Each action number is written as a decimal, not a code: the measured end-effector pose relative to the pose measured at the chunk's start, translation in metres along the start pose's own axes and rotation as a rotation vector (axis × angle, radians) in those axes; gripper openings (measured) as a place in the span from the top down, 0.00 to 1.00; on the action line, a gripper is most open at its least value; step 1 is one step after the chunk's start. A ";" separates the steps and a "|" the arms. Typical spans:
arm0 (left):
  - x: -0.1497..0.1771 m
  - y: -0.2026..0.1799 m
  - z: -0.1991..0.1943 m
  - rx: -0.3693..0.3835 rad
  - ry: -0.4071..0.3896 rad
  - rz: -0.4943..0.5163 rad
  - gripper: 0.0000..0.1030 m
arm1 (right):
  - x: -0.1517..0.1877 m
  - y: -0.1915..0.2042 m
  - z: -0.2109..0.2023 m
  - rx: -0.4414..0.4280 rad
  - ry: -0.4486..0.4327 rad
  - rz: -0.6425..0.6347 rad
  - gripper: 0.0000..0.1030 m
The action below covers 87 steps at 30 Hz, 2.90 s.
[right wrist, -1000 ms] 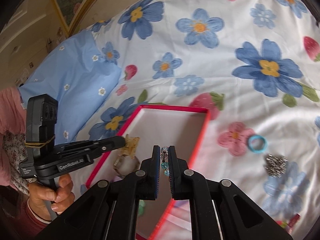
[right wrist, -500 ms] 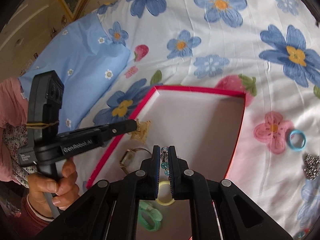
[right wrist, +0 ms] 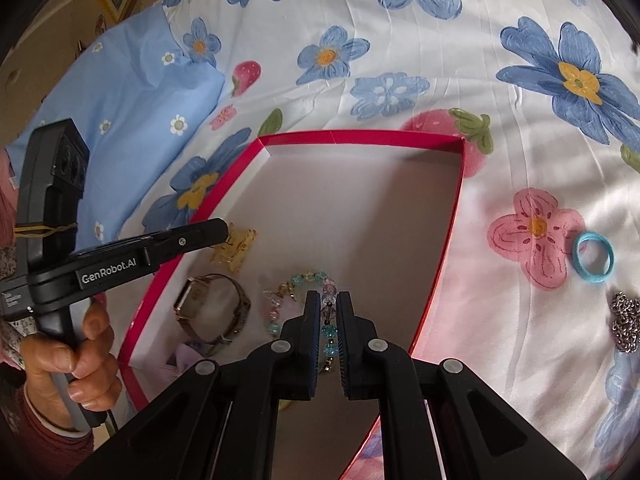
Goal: Organize jewelry
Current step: 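Place the hair clip in the box with the left tool while the right tool releases the bracelet there, then move both open tools back toward the remaining rings on the sheet, then grasp gold ring with left tool while right tool grasps beaded hair tie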
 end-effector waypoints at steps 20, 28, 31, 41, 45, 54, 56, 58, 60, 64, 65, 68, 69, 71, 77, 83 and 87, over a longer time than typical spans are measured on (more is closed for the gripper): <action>-0.001 -0.009 0.001 -0.022 0.017 0.034 0.77 | 0.002 0.003 -0.006 -0.023 0.001 0.005 0.71; 0.001 -0.011 -0.011 -0.025 -0.001 0.023 0.62 | 0.003 0.003 -0.034 -0.046 -0.042 0.024 0.62; 0.002 -0.013 -0.023 -0.028 -0.018 0.023 0.54 | 0.005 0.002 -0.046 -0.050 -0.060 0.030 0.61; 0.020 -0.041 -0.066 -0.002 -0.066 0.033 0.42 | 0.022 -0.032 -0.105 -0.014 -0.141 0.088 0.47; 0.030 -0.056 -0.075 0.023 -0.068 0.039 0.40 | 0.029 -0.050 -0.128 0.011 -0.172 0.120 0.47; 0.043 -0.095 -0.093 0.074 -0.062 0.104 0.38 | 0.052 -0.088 -0.172 0.082 -0.228 0.188 0.45; 0.044 -0.102 -0.094 0.086 -0.060 0.119 0.38 | 0.057 -0.096 -0.180 0.097 -0.241 0.199 0.45; 0.045 -0.109 -0.095 0.096 -0.057 0.135 0.38 | 0.064 -0.106 -0.189 0.117 -0.252 0.212 0.45; 0.047 -0.116 -0.095 0.108 -0.053 0.154 0.38 | 0.068 -0.114 -0.195 0.131 -0.258 0.224 0.45; 0.051 -0.131 -0.090 0.136 -0.037 0.196 0.38 | 0.081 -0.131 -0.206 0.166 -0.266 0.251 0.45; 0.052 -0.135 -0.089 0.142 -0.031 0.207 0.37 | 0.083 -0.134 -0.207 0.171 -0.266 0.258 0.45; 0.053 -0.146 -0.082 0.158 -0.015 0.238 0.36 | 0.092 -0.143 -0.210 0.185 -0.263 0.274 0.45; 0.054 -0.149 -0.079 0.160 -0.010 0.246 0.35 | 0.094 -0.145 -0.211 0.188 -0.261 0.276 0.45; 0.056 -0.156 -0.075 0.168 0.004 0.265 0.35 | 0.098 -0.149 -0.211 0.194 -0.258 0.281 0.45; 0.060 -0.175 -0.057 0.180 0.039 0.310 0.35 | 0.104 -0.148 -0.206 0.212 -0.248 0.257 0.45; 0.061 -0.188 -0.039 0.169 0.073 0.348 0.35 | 0.105 -0.152 -0.200 0.237 -0.238 0.230 0.46; 0.061 -0.195 -0.026 0.164 0.087 0.366 0.35 | 0.106 -0.158 -0.193 0.248 -0.219 0.232 0.47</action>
Point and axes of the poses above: each gripper's, at about its wrist camera, not at the fingertips, and z roughly the way its jaws point, y to its left, x to its underside, the point moved 2 cm from there along z, roughly the way its jaws point, and after that the axes turned 12 degrees about z, right-handed, at the moved point
